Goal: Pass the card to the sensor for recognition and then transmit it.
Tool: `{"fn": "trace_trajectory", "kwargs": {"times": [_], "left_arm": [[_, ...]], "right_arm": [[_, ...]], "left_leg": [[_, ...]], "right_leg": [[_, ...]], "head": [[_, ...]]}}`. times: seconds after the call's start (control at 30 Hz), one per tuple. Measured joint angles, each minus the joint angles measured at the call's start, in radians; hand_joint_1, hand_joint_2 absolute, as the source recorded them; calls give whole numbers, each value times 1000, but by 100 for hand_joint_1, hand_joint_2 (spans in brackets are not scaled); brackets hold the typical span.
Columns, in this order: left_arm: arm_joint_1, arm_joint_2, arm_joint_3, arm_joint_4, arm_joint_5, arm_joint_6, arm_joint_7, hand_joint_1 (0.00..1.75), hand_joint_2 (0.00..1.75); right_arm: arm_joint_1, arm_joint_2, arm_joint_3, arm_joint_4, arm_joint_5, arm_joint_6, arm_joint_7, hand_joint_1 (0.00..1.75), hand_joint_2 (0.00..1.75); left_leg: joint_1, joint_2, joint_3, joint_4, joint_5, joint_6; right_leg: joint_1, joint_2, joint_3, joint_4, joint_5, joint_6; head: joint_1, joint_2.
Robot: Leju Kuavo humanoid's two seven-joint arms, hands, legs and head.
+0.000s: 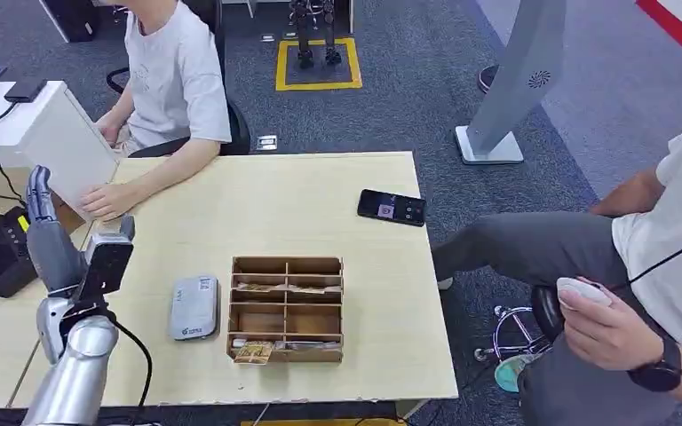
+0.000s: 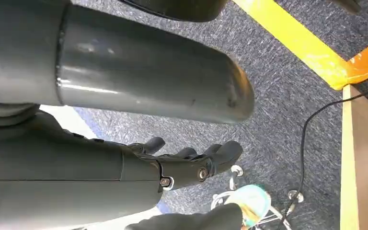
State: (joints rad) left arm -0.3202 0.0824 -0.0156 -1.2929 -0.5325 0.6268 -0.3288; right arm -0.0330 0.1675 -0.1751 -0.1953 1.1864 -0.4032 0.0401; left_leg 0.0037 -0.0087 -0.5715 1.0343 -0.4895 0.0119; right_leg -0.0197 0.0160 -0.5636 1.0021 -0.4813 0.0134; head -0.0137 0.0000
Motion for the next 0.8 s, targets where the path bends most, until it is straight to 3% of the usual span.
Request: {"fn": "trace_trajectory", "kwargs": {"times": [0.2, 0.5, 0.8], "left_arm": [[78, 3, 0, -48, -95, 13, -18, 0, 175], [165, 26, -15, -54, -317, 37, 3, 0, 175], [185, 35, -50, -52, -375, 52, 26, 0, 175]], "right_arm": [[3, 0, 0, 0, 1, 0, -5, 0, 0], [5, -2, -3, 0, 6, 1, -9, 0, 0], [5, -2, -3, 0, 10, 2, -9, 0, 0]], "left_leg": [[0, 0, 0, 0, 0, 0], [0, 0, 0, 0, 0, 0], [0, 0, 0, 0, 0, 0]], "right_leg": [[0, 0, 0, 0, 0, 0], [0, 0, 0, 0, 0, 0], [0, 0, 0, 0, 0, 0]], "head": [[0, 0], [0, 0], [0, 0]]}}
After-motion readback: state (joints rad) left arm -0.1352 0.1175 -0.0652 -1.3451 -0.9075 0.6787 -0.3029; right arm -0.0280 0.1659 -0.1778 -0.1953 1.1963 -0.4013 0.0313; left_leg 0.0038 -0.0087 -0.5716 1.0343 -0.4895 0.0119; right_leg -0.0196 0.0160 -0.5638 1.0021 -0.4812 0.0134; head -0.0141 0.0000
